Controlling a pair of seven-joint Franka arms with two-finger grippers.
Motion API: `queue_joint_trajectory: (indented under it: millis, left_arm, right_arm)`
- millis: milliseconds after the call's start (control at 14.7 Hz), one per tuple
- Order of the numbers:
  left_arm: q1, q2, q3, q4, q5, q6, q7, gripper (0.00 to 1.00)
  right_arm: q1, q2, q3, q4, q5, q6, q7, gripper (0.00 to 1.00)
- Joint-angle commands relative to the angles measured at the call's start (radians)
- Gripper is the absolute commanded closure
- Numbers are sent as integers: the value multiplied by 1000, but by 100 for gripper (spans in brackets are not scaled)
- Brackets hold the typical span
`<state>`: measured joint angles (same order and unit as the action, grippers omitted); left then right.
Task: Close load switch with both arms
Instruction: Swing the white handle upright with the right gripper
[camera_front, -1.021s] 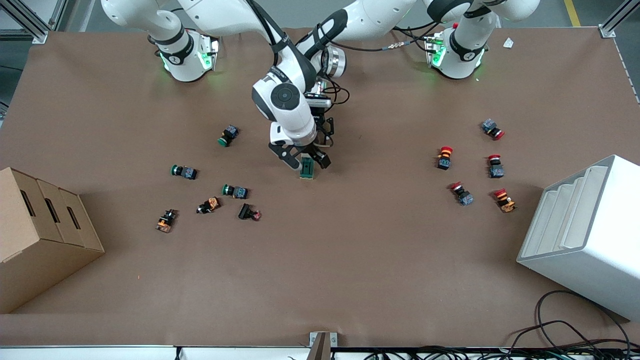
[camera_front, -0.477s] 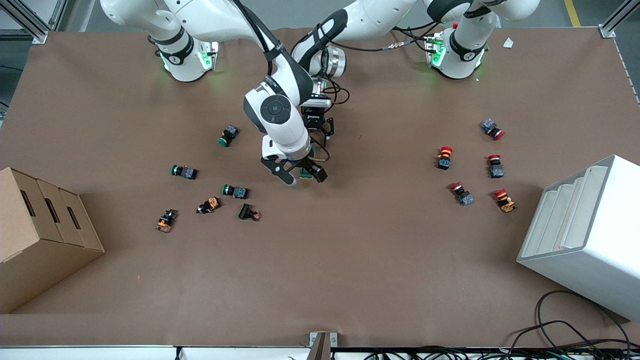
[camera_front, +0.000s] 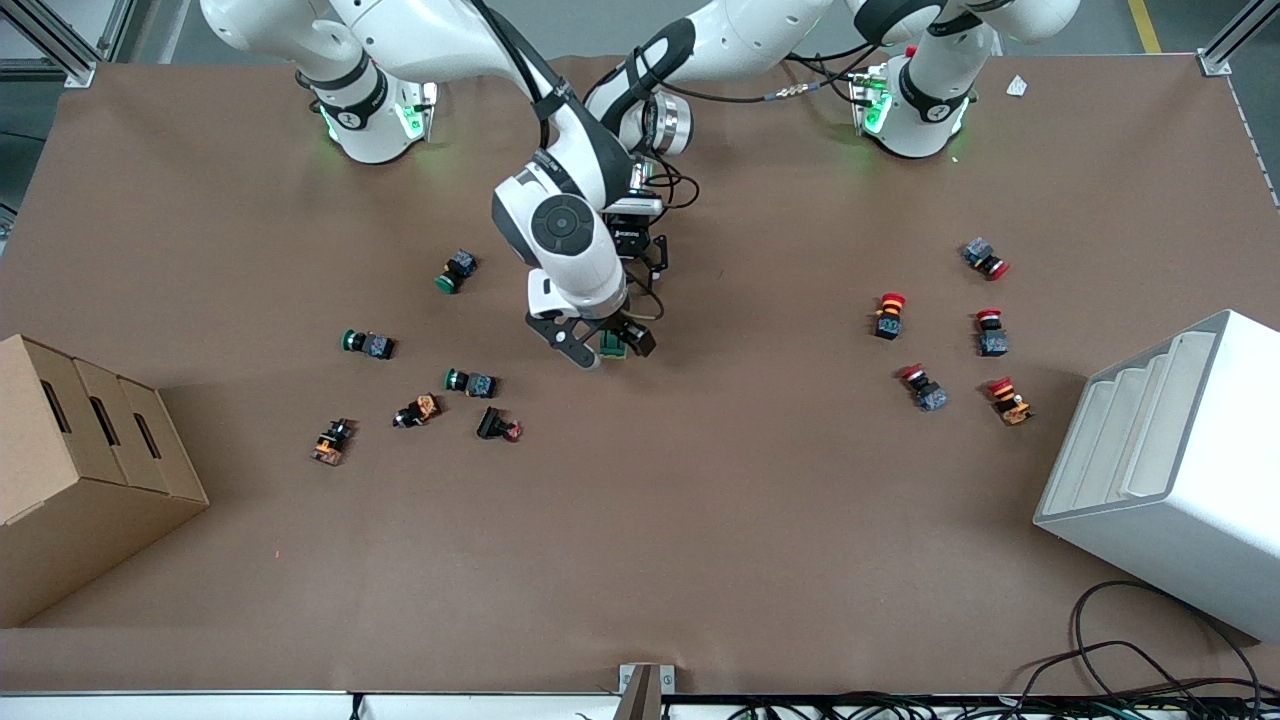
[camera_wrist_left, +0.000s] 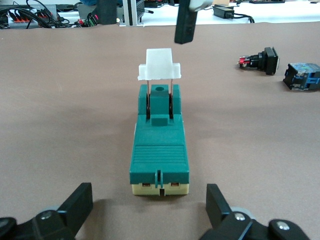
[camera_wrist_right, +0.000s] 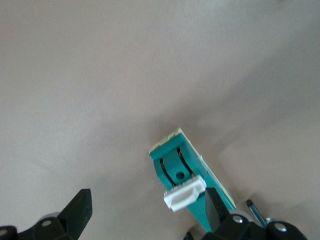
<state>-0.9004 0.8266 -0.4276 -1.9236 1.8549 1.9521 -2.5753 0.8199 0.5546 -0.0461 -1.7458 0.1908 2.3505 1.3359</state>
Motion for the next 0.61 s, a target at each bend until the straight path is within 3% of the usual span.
queue_joint_trajectory:
  millis: [0,545]
  left_arm:
    - [-14,46,0,21,12,19,-17,0]
    - [-14,46,0,35,12,19,-17,0]
  right_arm:
    - [19,21,8,9,9,-4,12,0]
    - [10,79,8,80,16,0,9,0]
